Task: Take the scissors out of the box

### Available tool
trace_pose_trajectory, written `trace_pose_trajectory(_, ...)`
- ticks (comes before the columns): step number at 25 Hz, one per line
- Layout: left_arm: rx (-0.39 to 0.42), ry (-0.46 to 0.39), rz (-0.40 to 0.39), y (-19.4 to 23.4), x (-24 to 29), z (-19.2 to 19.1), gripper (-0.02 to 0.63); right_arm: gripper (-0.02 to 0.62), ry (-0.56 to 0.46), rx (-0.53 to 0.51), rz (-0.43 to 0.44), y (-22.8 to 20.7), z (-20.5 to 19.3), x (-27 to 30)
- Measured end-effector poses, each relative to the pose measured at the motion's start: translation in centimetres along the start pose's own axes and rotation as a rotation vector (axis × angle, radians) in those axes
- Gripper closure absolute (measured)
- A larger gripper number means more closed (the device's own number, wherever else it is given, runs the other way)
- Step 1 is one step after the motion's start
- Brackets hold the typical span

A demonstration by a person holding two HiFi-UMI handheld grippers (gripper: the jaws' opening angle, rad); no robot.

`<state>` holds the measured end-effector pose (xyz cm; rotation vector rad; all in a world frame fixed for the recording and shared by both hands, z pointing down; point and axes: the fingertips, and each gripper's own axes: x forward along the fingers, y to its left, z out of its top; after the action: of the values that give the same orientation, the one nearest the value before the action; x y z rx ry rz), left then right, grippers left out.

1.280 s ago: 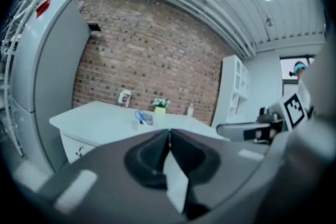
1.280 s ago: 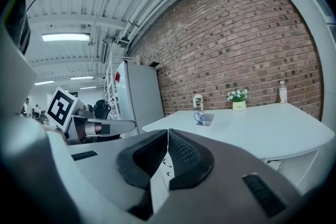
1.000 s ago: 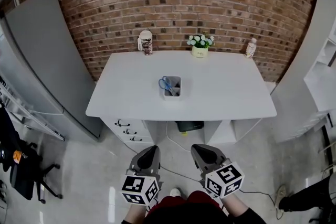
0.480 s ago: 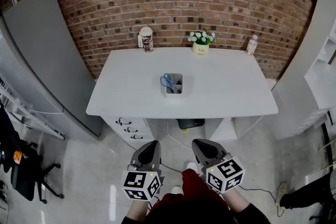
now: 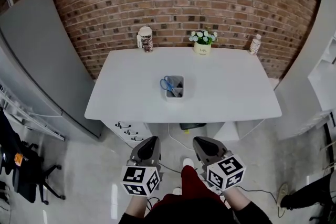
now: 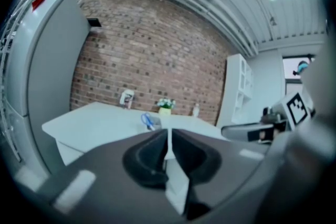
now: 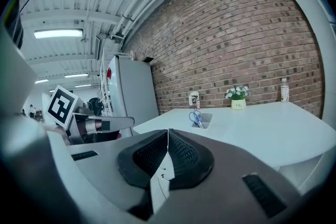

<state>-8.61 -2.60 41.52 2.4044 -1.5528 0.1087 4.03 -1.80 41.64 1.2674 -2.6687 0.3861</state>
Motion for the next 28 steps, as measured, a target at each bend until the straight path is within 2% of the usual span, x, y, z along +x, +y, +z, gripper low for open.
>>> trace_pose_trajectory(12, -0.017, 0.053, 0.011, 2.2, 6.3, -0.1, 0.574, 0.586, 0.035, 0.016, -0.011, -4.7, 0.6, 3.6)
trace_pose_trajectory(28, -0.063, 0.121, 0.075, 5.9, 14.9, -0.1, 0.525, 0.586, 0.090, 0.050, 0.024, -11.2, 1.2, 10.1)
